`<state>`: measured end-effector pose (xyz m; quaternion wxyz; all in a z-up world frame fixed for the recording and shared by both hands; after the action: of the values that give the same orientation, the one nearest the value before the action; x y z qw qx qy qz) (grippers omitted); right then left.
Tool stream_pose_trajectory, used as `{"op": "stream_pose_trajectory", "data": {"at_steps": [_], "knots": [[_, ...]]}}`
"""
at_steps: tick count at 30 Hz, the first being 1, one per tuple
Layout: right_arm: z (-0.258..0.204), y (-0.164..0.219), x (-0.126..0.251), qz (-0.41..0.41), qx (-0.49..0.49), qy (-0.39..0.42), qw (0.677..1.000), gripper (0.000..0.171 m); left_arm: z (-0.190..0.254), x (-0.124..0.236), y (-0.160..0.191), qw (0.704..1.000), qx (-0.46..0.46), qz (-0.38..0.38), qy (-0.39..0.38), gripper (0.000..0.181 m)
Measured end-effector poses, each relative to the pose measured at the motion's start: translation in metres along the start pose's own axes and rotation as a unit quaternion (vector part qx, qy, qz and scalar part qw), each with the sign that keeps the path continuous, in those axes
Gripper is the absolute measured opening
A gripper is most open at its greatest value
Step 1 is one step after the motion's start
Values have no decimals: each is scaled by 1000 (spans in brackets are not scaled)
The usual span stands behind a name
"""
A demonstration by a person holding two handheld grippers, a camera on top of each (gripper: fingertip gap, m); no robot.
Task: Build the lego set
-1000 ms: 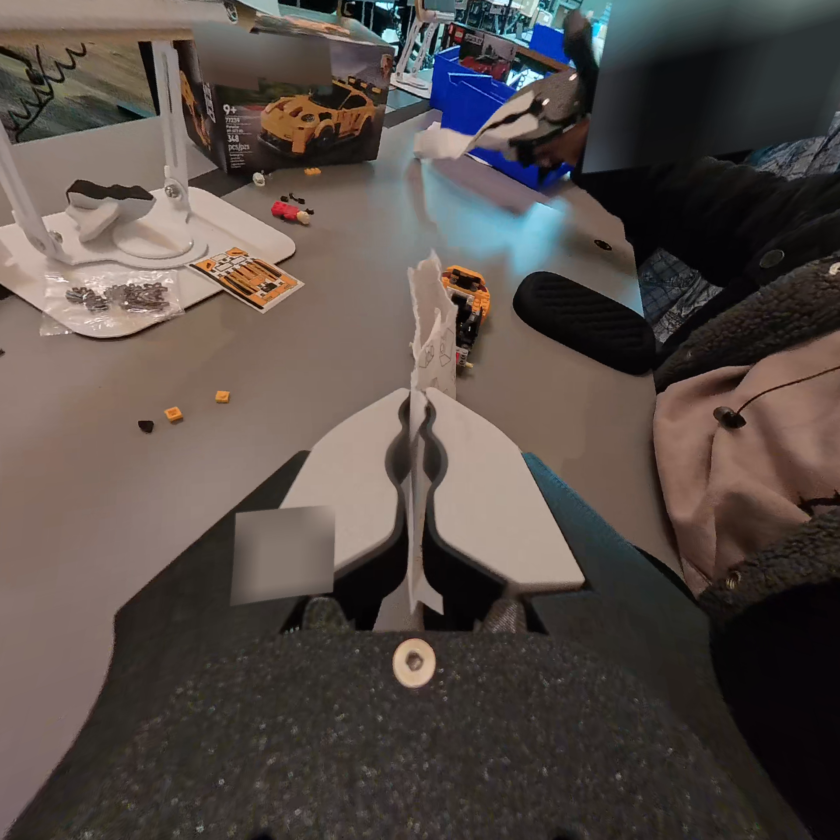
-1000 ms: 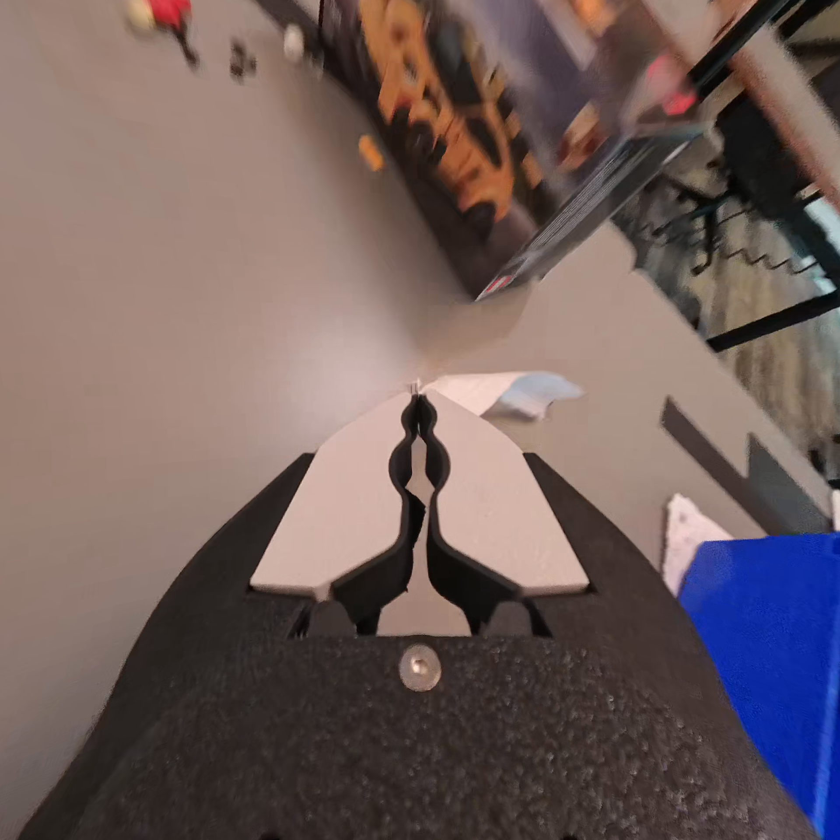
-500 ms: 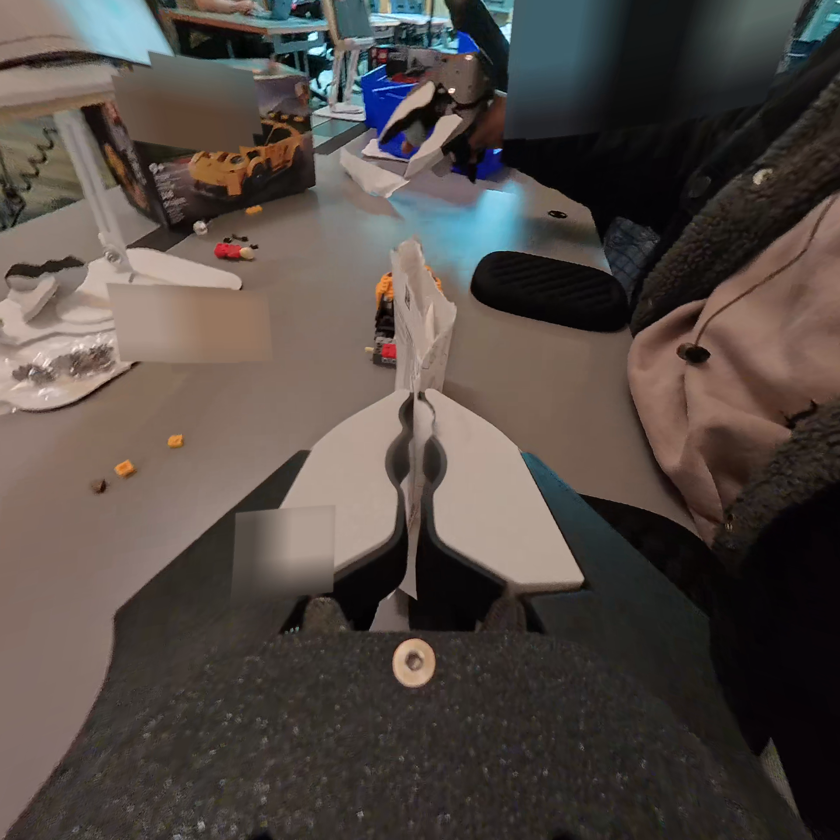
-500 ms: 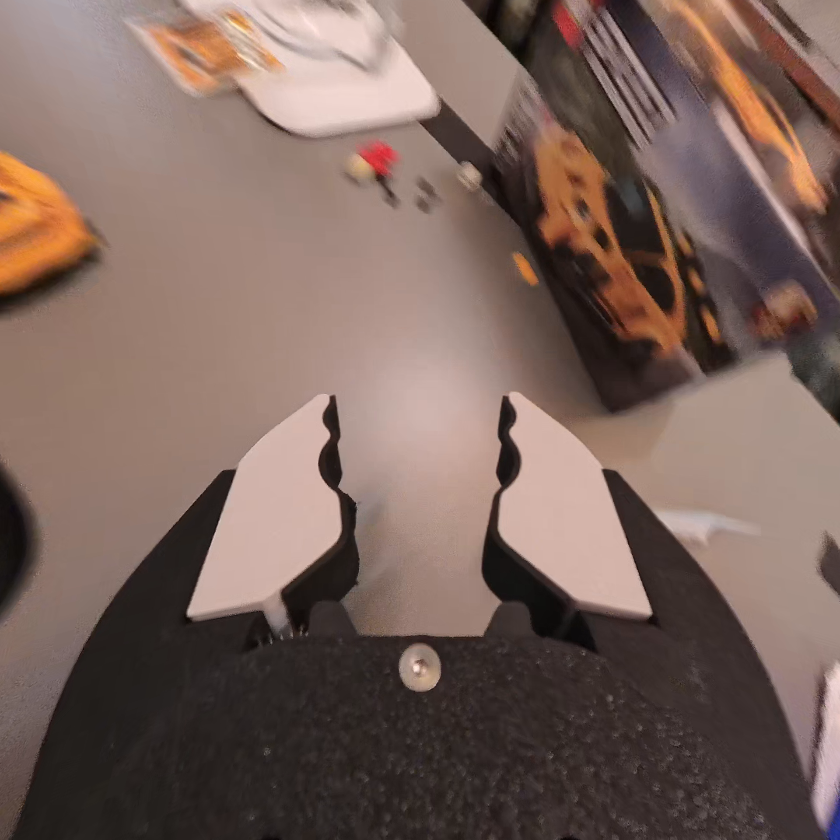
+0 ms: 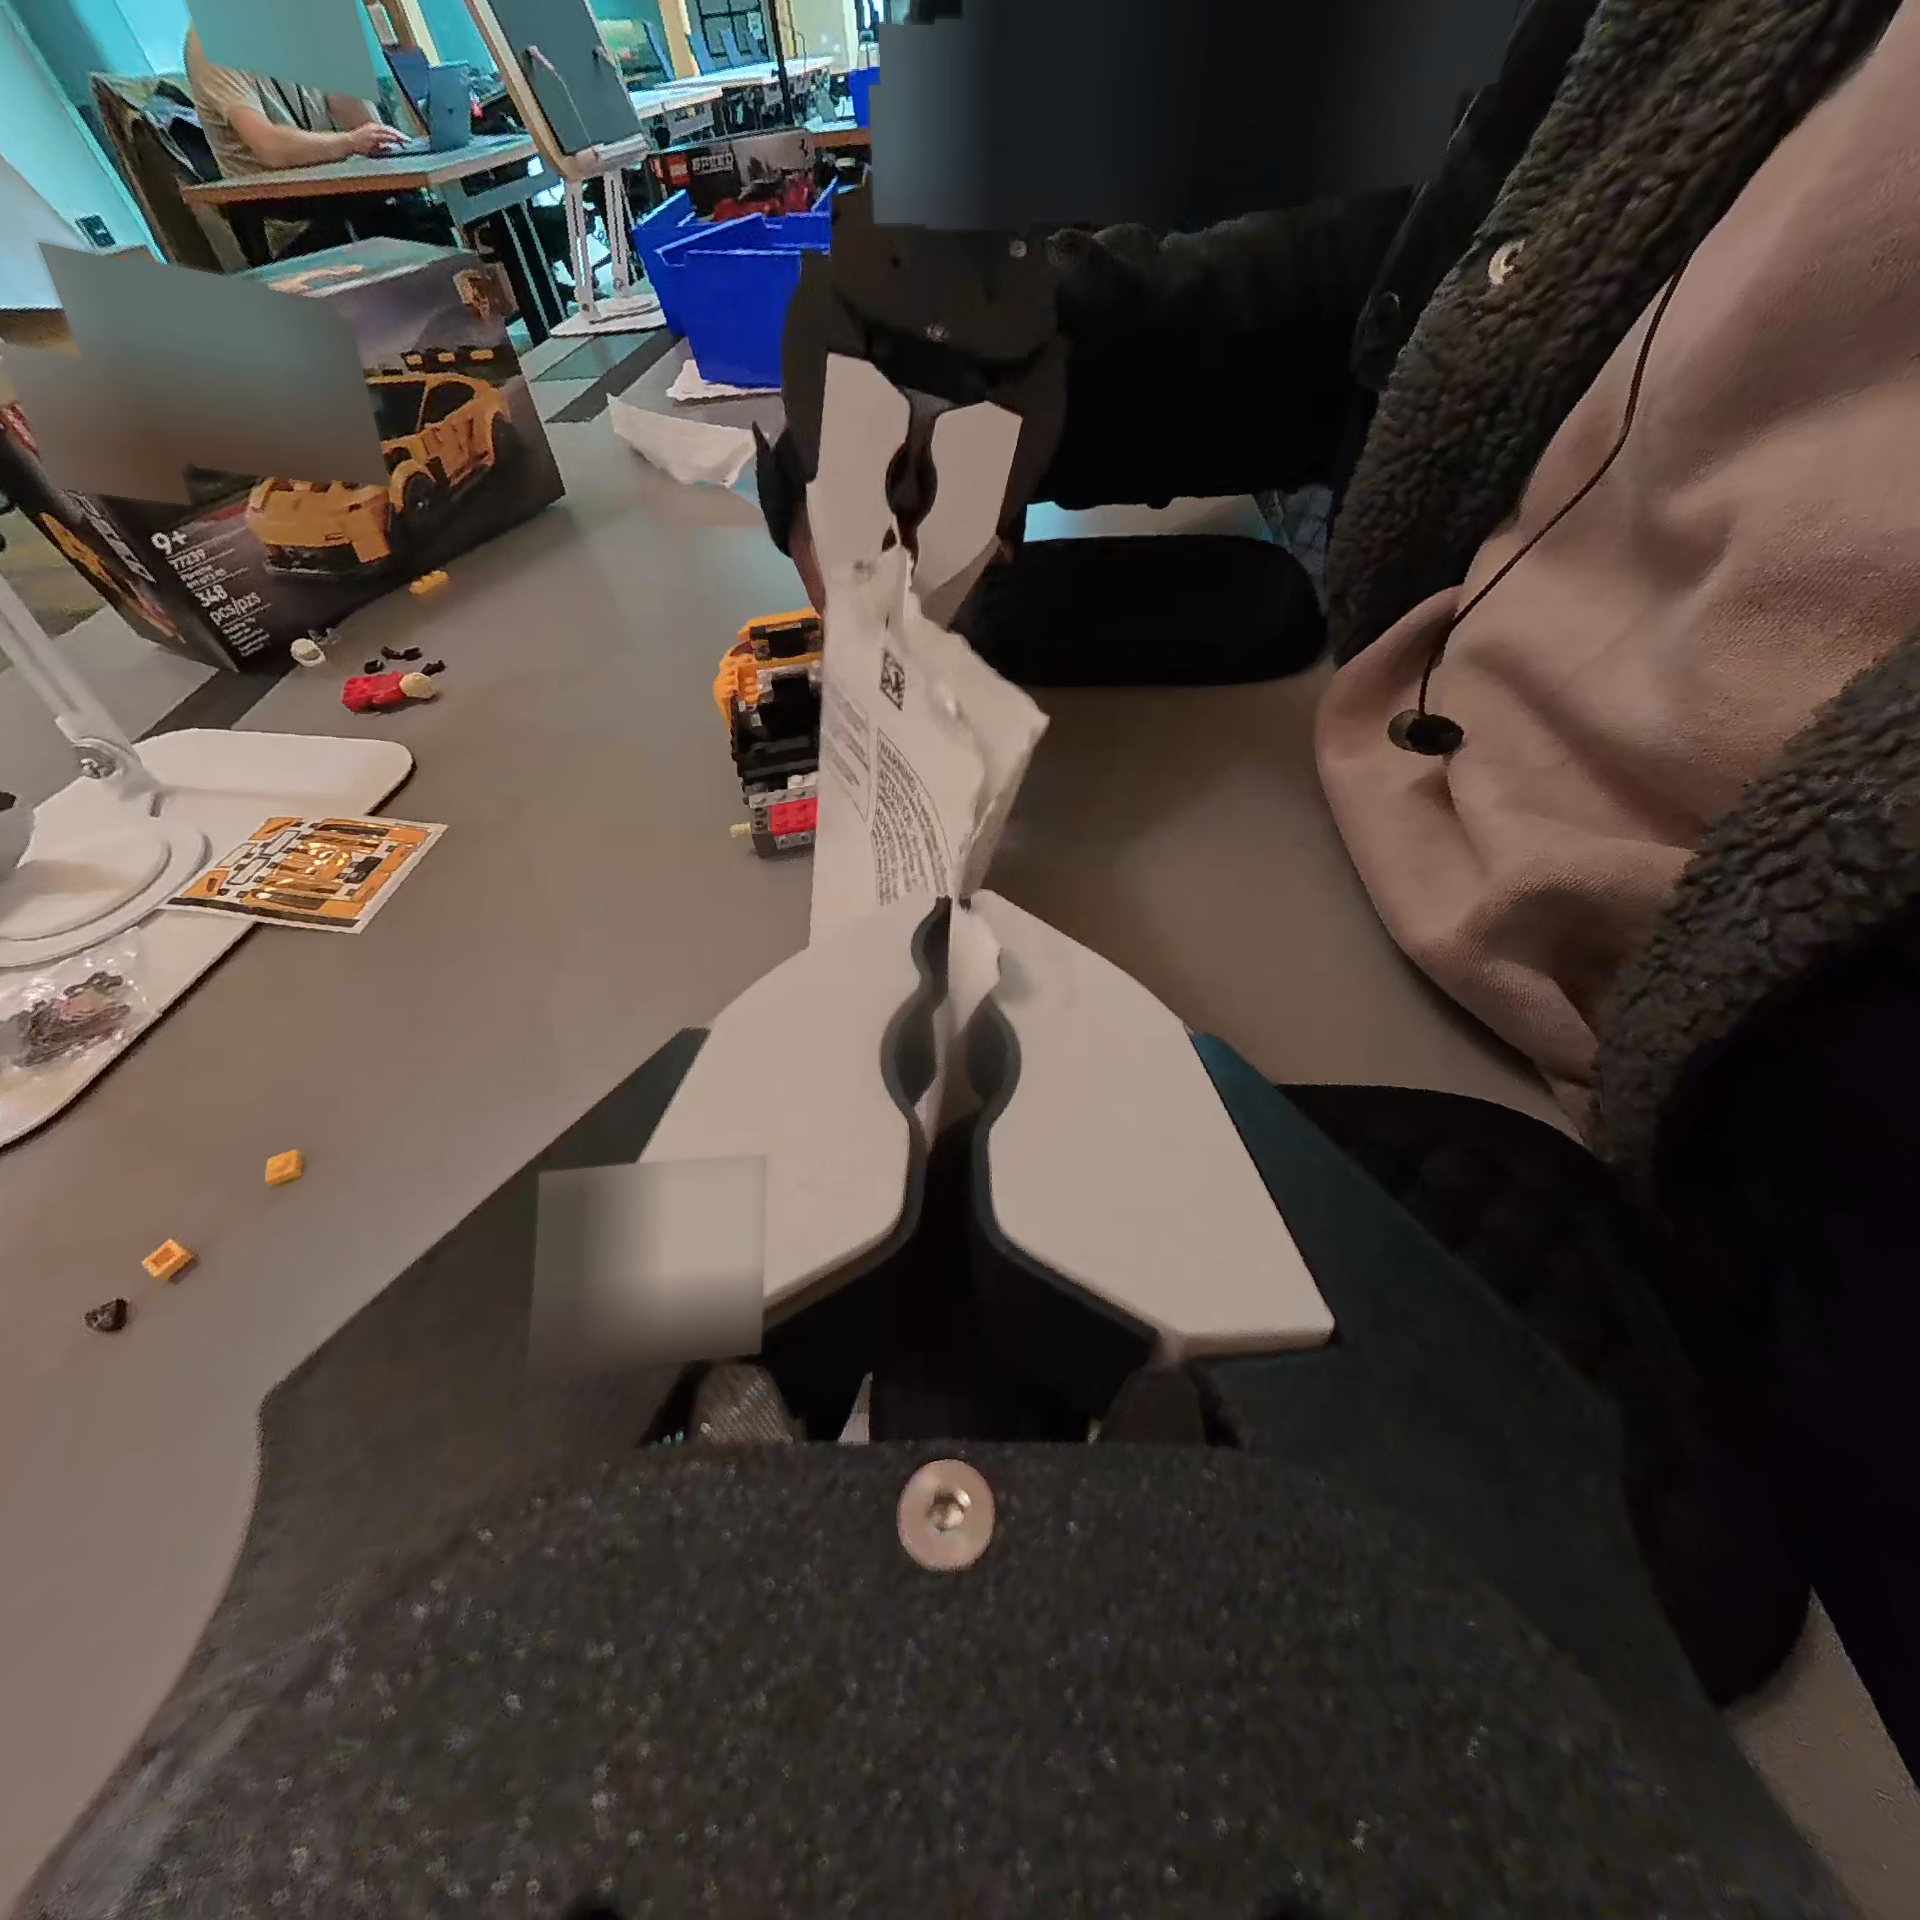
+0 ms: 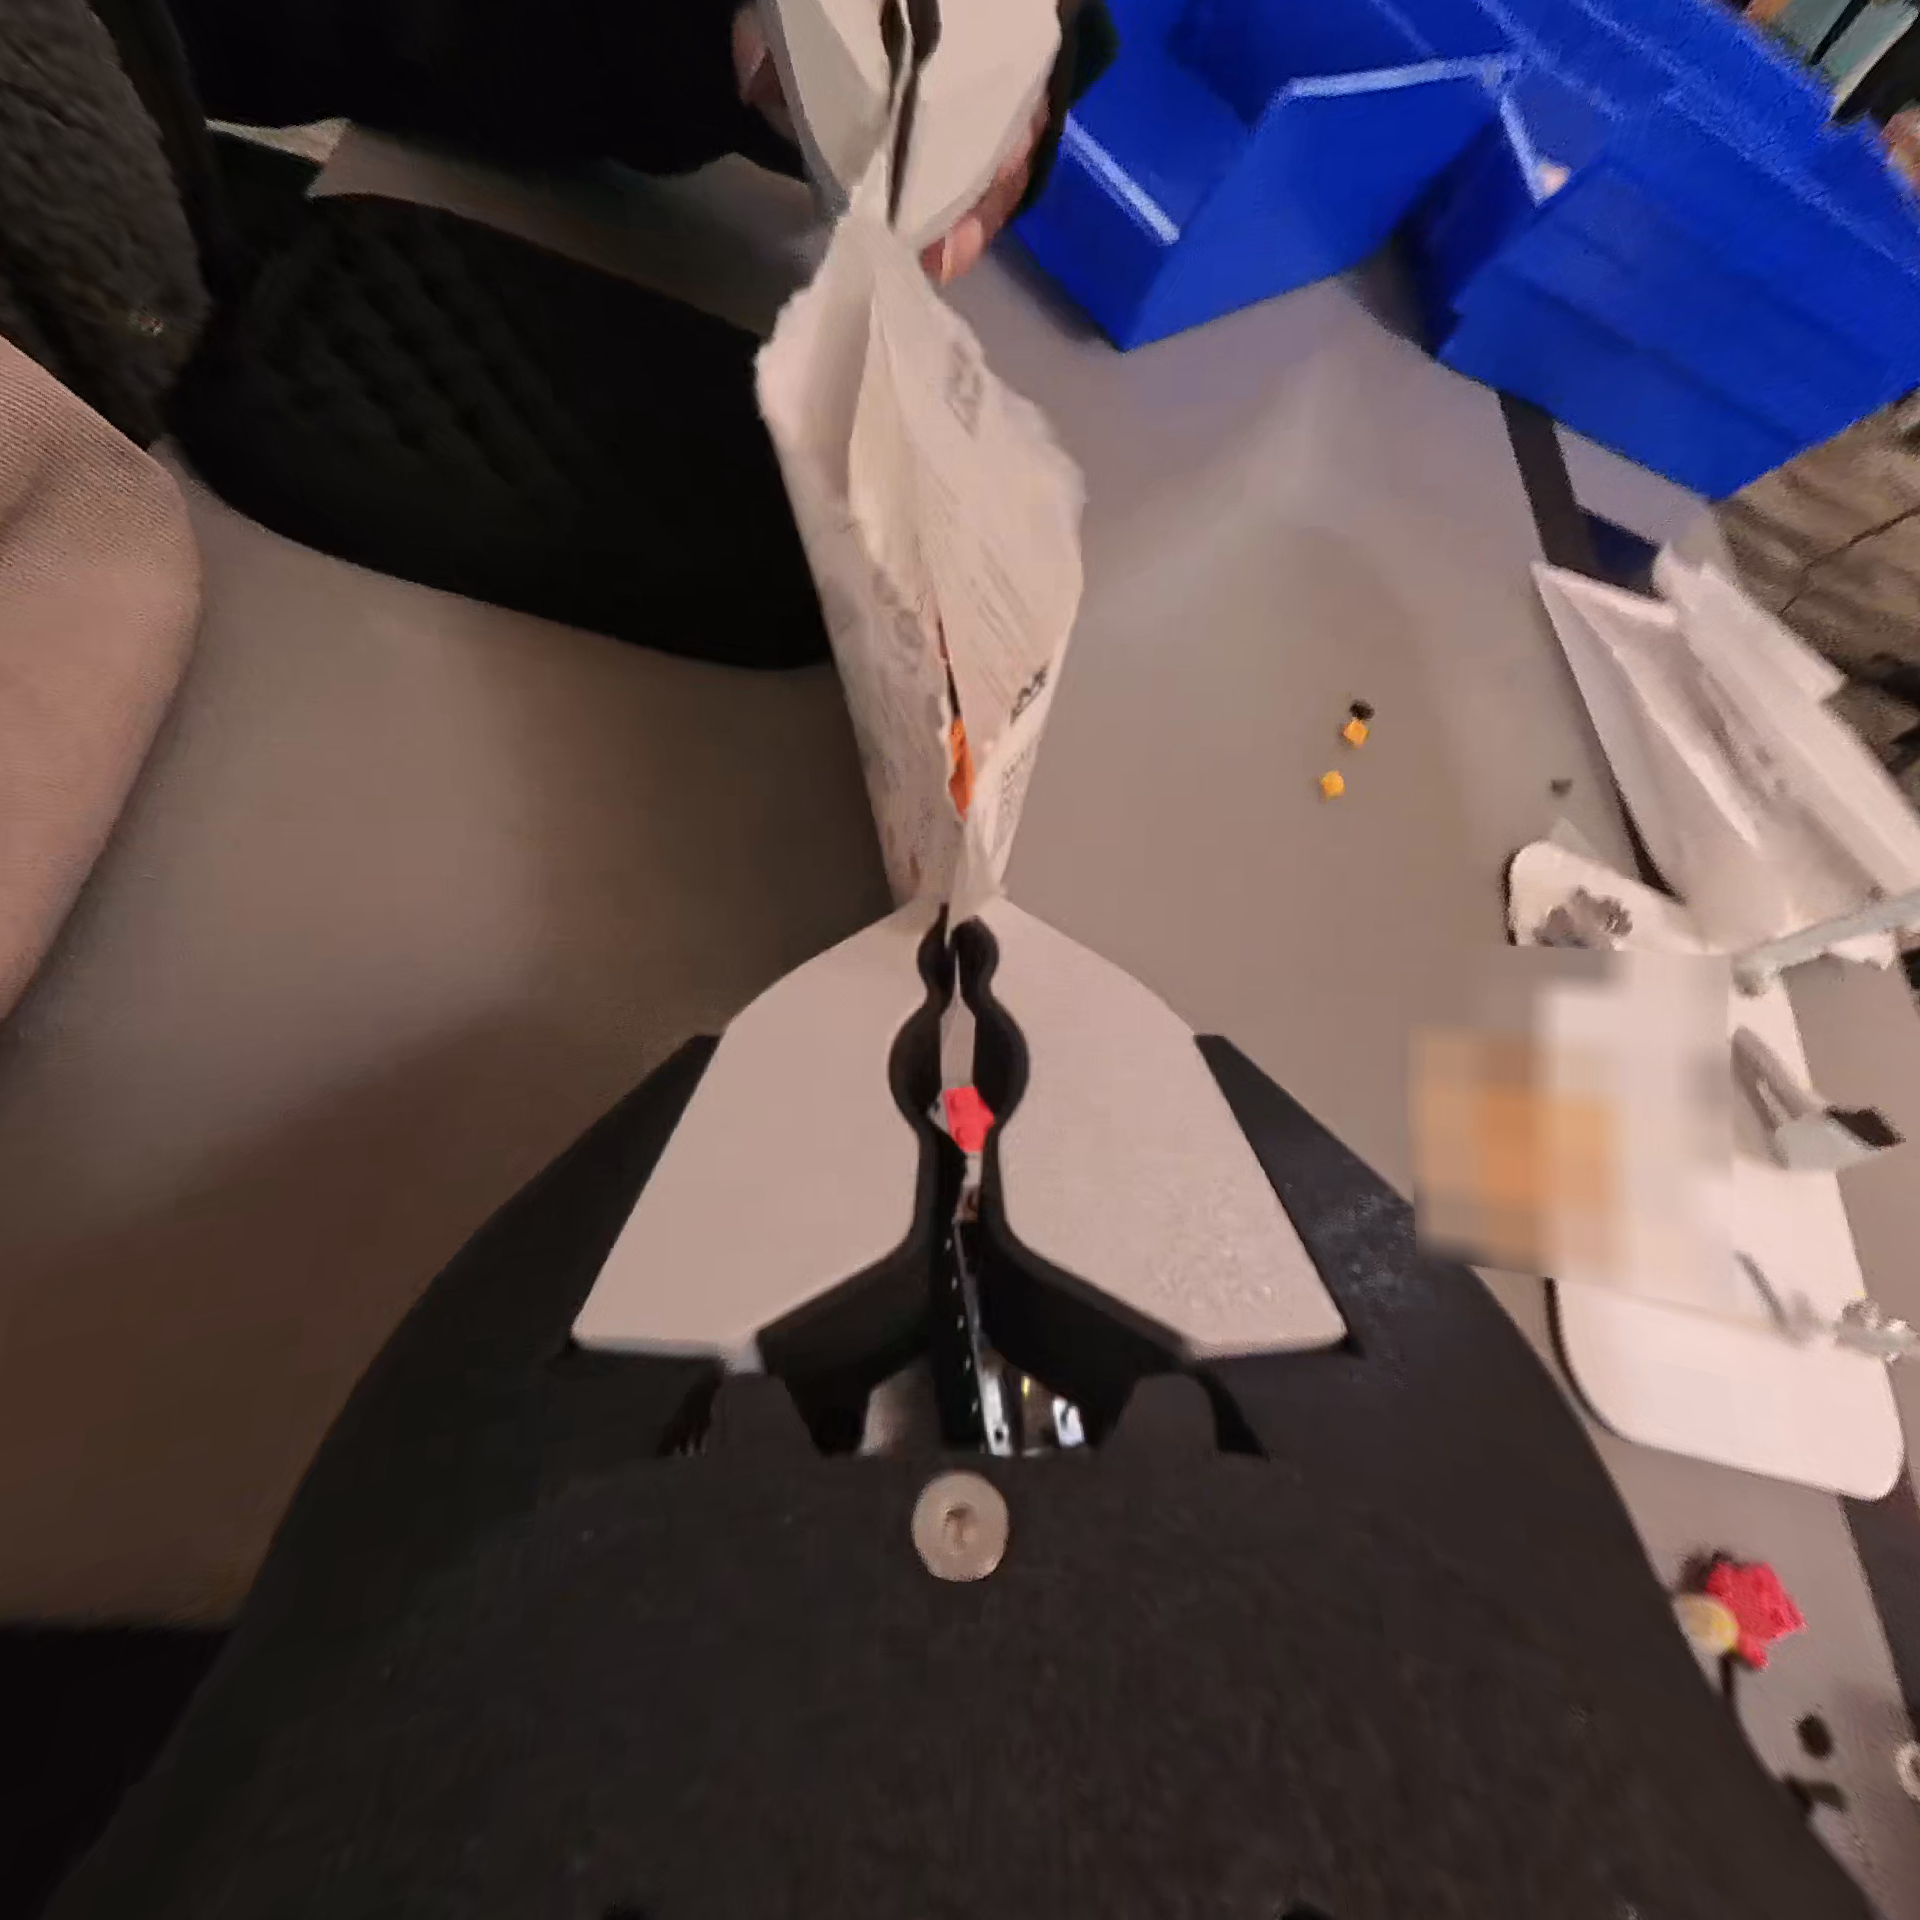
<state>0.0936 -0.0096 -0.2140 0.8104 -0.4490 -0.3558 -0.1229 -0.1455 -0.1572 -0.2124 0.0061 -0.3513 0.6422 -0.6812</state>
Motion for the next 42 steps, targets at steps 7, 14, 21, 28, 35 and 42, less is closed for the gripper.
{"op": "stream_pose_trajectory", "data": {"at_steps": [7,14,21,28,35,42], "knots": [[-2,5,0,22,0,3,1000,0,-5,9,17,998,14,-45,-41,23],[-2,2,-3,43,-7,-7,999,0,-8,-7,21,994,21,-93,-60,0],[-5,-9,-18,53,9,-9,999,0,-9,-34,19,990,32,-114,-77,1],[3,2,1,64,-11,6,998,0,-22,-8,20,990,98,-50,-90,0],[25,42,34,-62,-52,-30,996,46,-31,-1,29,983,176,-25,-49,0],[40,72,13,-241,-19,-114,964,82,-30,-4,30,984,175,-22,-38,0]]}}
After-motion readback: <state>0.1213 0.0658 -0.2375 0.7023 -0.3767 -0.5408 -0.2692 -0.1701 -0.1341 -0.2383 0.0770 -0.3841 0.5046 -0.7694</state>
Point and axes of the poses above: each gripper's, where its closed fingertips meet, x back along the fingers, y out of its underside, z = x × y across the jaws, the point moved 9 cm from there along x, back along the fingers, and after that the axes turned 12 degrees about -z, right-handed, at the moved point
